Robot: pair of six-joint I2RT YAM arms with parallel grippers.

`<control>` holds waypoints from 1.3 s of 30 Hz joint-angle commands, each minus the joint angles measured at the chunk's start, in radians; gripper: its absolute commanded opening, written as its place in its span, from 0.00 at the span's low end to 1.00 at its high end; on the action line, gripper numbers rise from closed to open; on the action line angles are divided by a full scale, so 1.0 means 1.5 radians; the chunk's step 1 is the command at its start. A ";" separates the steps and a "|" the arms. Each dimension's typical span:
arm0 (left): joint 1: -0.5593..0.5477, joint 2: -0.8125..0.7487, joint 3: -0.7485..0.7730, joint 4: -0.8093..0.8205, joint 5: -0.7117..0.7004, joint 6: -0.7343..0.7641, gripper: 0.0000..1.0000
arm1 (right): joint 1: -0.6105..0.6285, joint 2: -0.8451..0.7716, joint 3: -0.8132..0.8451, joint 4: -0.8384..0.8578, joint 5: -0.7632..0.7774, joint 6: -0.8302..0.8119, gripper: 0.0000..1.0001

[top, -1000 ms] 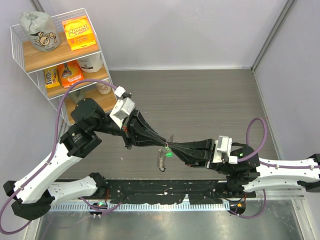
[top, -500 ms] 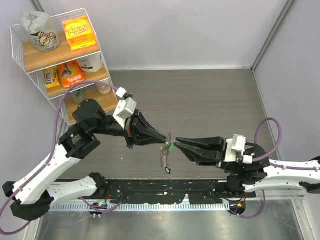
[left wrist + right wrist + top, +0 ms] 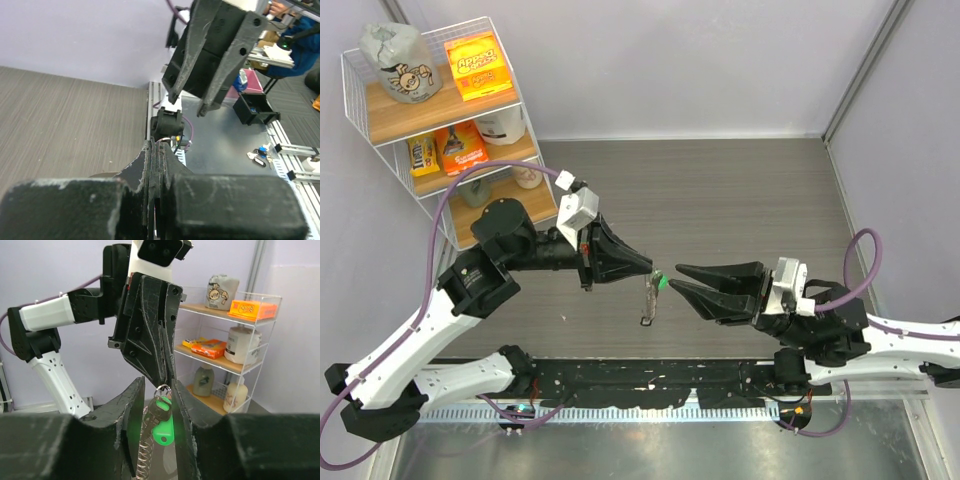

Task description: Put the keys on the keyring

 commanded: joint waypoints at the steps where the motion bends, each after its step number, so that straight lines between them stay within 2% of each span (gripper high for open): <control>1: 0.000 -0.015 0.009 -0.026 -0.092 0.011 0.00 | 0.000 0.004 0.064 -0.110 0.066 0.026 0.35; 6: 0.000 -0.017 0.007 -0.044 -0.139 0.000 0.00 | 0.000 0.009 0.097 -0.146 0.092 0.044 0.36; 17: 0.000 -0.028 0.004 -0.050 -0.177 -0.019 0.00 | 0.000 0.109 0.189 -0.226 0.160 0.123 0.40; 39: 0.000 -0.044 -0.007 -0.032 -0.169 -0.034 0.00 | -0.005 0.135 0.202 -0.214 0.203 0.144 0.35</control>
